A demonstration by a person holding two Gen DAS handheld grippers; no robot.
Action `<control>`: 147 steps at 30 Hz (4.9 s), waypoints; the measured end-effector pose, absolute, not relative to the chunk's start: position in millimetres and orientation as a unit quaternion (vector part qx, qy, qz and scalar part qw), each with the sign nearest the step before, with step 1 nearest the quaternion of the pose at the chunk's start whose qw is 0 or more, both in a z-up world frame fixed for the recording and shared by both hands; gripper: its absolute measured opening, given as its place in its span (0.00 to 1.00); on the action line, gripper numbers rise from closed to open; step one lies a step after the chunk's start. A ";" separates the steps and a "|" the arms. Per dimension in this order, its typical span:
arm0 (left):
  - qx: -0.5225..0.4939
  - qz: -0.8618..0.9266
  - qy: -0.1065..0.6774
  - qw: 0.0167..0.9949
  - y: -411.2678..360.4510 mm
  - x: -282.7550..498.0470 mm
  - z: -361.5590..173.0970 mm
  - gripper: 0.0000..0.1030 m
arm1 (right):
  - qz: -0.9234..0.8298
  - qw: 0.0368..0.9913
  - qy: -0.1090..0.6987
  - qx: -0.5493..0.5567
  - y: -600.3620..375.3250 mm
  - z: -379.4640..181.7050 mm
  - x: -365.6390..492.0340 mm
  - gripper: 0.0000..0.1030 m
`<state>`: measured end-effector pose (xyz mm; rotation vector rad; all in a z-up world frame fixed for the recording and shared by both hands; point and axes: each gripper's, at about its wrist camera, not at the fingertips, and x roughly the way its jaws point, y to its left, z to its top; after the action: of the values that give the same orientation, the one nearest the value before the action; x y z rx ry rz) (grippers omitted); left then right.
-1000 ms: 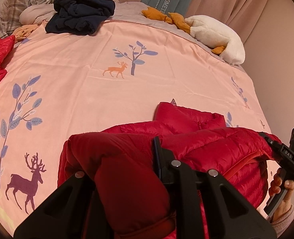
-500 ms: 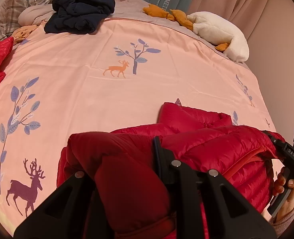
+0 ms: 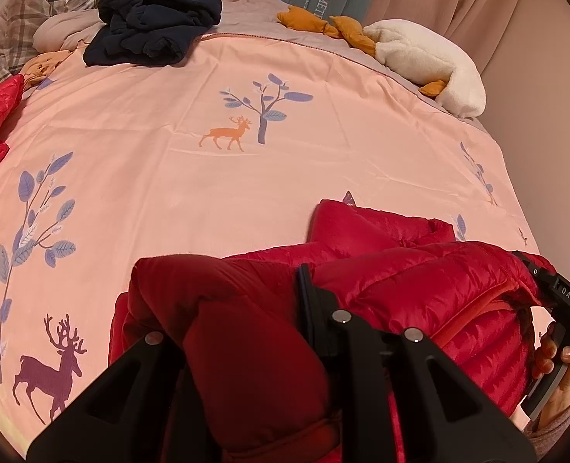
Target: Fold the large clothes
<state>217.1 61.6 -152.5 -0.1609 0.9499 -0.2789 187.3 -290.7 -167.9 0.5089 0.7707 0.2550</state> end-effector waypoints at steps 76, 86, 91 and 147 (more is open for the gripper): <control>-0.062 -0.114 0.480 0.868 53.8 242.6 -170.2 0.18 | 0.110 0.884 0.388 0.237 -297.6 -181.2 200.6 0.17; -0.060 -0.111 0.488 0.864 51.4 247.6 -172.7 0.18 | 0.106 0.879 0.397 0.243 -295.0 -183.7 204.3 0.17; -0.058 -0.109 0.490 0.863 50.7 249.2 -173.1 0.18 | 0.104 0.878 0.399 0.243 -292.2 -181.8 207.5 0.17; -0.047 -0.089 0.467 0.879 42.4 231.7 -150.0 0.26 | 0.124 0.872 0.384 0.278 -292.9 -167.7 192.4 0.41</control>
<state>231.7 42.4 -150.0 -0.0975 0.9736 -0.1853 192.4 -292.9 -167.7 0.5807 0.8031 0.2592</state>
